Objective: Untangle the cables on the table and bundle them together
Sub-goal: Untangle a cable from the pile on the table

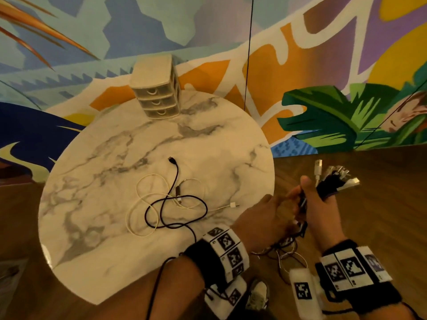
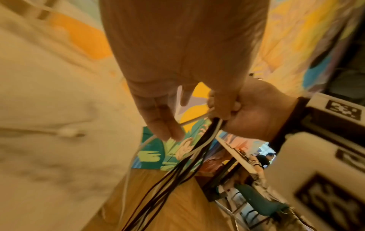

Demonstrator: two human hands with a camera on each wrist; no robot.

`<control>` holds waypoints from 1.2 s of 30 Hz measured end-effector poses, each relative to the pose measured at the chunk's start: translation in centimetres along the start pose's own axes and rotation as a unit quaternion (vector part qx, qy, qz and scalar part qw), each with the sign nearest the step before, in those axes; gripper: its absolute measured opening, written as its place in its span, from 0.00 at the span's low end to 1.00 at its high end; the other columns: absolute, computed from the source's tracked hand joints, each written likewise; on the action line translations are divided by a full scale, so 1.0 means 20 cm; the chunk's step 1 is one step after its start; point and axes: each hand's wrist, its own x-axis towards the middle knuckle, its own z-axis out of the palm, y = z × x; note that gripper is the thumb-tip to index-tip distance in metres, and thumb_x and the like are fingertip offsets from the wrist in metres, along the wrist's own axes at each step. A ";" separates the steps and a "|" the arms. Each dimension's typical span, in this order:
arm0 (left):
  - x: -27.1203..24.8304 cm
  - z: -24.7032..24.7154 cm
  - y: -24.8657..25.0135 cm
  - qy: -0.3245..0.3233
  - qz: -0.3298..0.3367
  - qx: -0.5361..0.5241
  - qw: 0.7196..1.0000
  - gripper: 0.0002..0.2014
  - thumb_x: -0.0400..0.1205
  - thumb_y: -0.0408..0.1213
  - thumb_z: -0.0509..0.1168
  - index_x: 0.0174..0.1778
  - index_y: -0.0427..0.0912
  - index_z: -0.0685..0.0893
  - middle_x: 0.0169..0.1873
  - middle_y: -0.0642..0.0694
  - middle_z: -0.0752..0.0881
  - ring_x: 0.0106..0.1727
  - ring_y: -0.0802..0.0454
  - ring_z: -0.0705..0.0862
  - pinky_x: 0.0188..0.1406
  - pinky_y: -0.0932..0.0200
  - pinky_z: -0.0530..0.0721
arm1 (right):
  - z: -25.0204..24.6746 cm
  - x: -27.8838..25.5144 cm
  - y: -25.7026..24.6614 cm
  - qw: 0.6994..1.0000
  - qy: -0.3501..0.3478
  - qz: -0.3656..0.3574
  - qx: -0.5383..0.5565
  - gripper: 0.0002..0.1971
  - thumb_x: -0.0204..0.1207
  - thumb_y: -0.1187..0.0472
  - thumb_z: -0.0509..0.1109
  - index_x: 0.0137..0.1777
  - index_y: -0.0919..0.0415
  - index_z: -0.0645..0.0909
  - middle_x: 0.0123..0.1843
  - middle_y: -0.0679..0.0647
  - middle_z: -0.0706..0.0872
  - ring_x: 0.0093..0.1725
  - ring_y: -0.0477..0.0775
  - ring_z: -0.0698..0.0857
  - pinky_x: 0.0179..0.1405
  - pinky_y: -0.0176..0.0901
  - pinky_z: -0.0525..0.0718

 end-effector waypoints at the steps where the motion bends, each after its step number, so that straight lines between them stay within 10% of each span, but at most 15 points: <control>1: 0.04 0.00 0.06 0.002 0.026 -0.016 1.000 0.21 0.82 0.43 0.63 0.71 0.44 0.71 0.52 0.41 0.83 0.48 0.44 0.83 0.47 0.50 0.81 | -0.02 -0.01 0.00 1.000 0.000 -0.003 0.004 0.25 0.83 0.46 0.59 0.29 0.60 0.81 0.23 0.54 0.78 0.25 0.53 0.77 0.31 0.49 0.77; 6: 0.13 0.09 0.04 0.039 -0.029 -0.001 0.999 0.12 0.85 0.42 0.59 0.52 0.39 0.84 0.42 0.38 0.87 0.41 0.44 0.84 0.43 0.51 0.82 | -0.21 -0.01 0.00 0.998 0.053 -0.028 0.023 0.22 0.80 0.39 0.58 0.46 0.52 0.89 0.34 0.56 0.86 0.34 0.59 0.79 0.38 0.50 0.76; 19: 0.24 0.31 -0.30 -0.068 -0.297 -0.003 0.952 0.17 0.81 0.42 0.65 0.62 0.37 0.80 0.59 0.35 0.84 0.57 0.35 0.84 0.57 0.43 0.84 | -0.44 0.04 0.01 0.997 0.065 0.047 -0.022 0.27 0.81 0.43 0.60 0.28 0.63 0.79 0.24 0.56 0.70 0.24 0.52 0.67 0.28 0.43 0.67; 23: 0.29 0.28 -0.09 -0.032 -0.190 0.123 0.974 0.31 0.78 0.49 0.68 0.74 0.48 0.65 0.70 0.44 0.70 0.65 0.39 0.78 0.61 0.45 0.78 | -0.43 0.05 -0.02 0.998 0.051 0.029 -0.020 0.28 0.82 0.45 0.61 0.24 0.61 0.77 0.19 0.52 0.68 0.20 0.51 0.66 0.25 0.43 0.66; 27: 0.35 0.22 0.22 -0.020 0.054 -0.054 0.997 0.26 0.73 0.45 0.74 0.66 0.52 0.75 0.60 0.49 0.79 0.57 0.50 0.82 0.58 0.51 0.82 | -0.45 0.04 -0.05 0.999 0.032 -0.017 -0.007 0.27 0.82 0.49 0.61 0.21 0.57 0.75 0.23 0.52 0.77 0.22 0.47 0.75 0.33 0.45 0.72; 30: 0.39 0.16 0.38 -0.061 0.053 -0.151 0.985 0.11 0.75 0.38 0.71 0.51 0.47 0.80 0.43 0.53 0.85 0.47 0.57 0.84 0.52 0.56 0.84 | -0.47 0.05 -0.09 0.998 0.034 -0.059 -0.015 0.23 0.83 0.52 0.62 0.25 0.58 0.75 0.26 0.46 0.81 0.30 0.43 0.80 0.42 0.43 0.76; 36: 0.42 0.19 0.51 -0.037 0.092 -0.294 0.951 0.10 0.73 0.35 0.65 0.49 0.38 0.82 0.47 0.34 0.84 0.53 0.35 0.83 0.58 0.40 0.82 | -0.52 0.08 -0.21 0.987 0.005 -0.160 -0.020 0.22 0.84 0.54 0.60 0.26 0.58 0.71 0.28 0.52 0.76 0.30 0.49 0.75 0.38 0.42 0.77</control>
